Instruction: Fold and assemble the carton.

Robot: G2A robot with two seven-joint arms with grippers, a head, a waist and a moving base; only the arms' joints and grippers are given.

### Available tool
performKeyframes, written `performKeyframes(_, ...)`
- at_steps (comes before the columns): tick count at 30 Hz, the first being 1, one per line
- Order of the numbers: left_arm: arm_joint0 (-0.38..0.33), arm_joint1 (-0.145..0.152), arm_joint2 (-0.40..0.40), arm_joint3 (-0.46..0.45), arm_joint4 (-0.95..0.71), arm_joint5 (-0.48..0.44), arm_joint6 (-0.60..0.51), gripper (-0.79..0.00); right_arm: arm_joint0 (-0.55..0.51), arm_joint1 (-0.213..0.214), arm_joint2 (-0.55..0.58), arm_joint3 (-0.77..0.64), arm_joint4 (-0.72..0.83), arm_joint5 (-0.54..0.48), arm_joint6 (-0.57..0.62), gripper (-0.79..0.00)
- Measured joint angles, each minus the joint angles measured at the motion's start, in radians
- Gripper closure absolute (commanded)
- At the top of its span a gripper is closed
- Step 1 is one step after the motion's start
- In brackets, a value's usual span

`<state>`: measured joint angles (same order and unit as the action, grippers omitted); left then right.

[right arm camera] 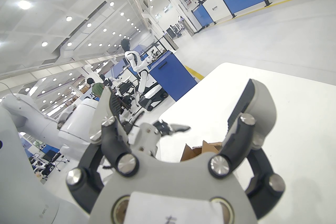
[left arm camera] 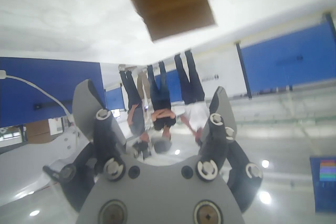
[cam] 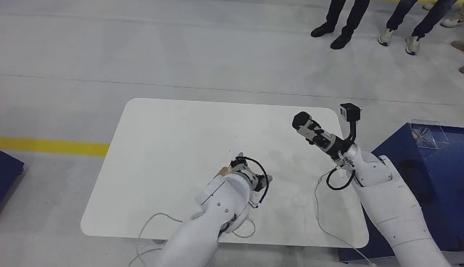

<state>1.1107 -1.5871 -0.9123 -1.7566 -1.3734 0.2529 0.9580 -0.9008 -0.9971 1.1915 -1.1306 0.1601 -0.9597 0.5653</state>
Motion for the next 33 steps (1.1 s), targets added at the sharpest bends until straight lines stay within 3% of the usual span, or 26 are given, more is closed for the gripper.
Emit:
performKeyframes(4, 0.175, 0.06, -0.106, -0.15, 0.186, 0.229, -0.294, -0.785, 0.0, 0.0, 0.0, 0.0, 0.0, 0.0, 0.0, -0.785)
performKeyframes(8, 0.276, 0.098, -0.182, -0.147, 0.329, 0.274, -0.605, -0.785, 0.0, 0.0, 0.0, 0.0, 0.0, 0.0, 0.0, -0.785)
performKeyframes(10, 0.292, 0.11, -0.203, -0.134, 0.369, 0.278, -0.772, -0.785, 0.0, 0.0, 0.0, 0.0, 0.0, 0.0, 0.0, -0.785)
performKeyframes(12, 0.291, 0.11, -0.203, -0.132, 0.371, 0.278, -0.869, -0.785, 0.0, 0.0, 0.0, 0.0, 0.0, 0.0, 0.0, -0.785)
performKeyframes(17, 0.291, 0.11, -0.202, -0.133, 0.369, 0.278, -0.786, -0.785, 0.0, 0.0, 0.0, 0.0, 0.0, 0.0, 0.0, -0.785)
performKeyframes(23, 0.291, 0.11, -0.202, -0.133, 0.369, 0.278, -0.78, -0.785, -0.001, 0.0, -0.001, -0.001, 0.0, 0.002, 0.0, -0.785)
performKeyframes(26, 0.288, 0.113, -0.202, -0.132, 0.389, 0.286, -0.762, -0.785, -0.006, -0.005, -0.017, -0.025, -0.025, 0.084, -0.013, -0.785)
performKeyframes(29, 0.278, 0.129, -0.182, -0.187, 0.548, 0.418, -0.702, -0.785, -0.007, -0.01, -0.038, -0.075, -0.19, 0.205, -0.069, -0.785)
performKeyframes(33, 0.276, 0.141, -0.098, -0.228, 0.798, 0.679, -0.541, -0.785, -0.012, -0.025, -0.111, -0.135, -0.405, 0.35, -0.083, -0.785)
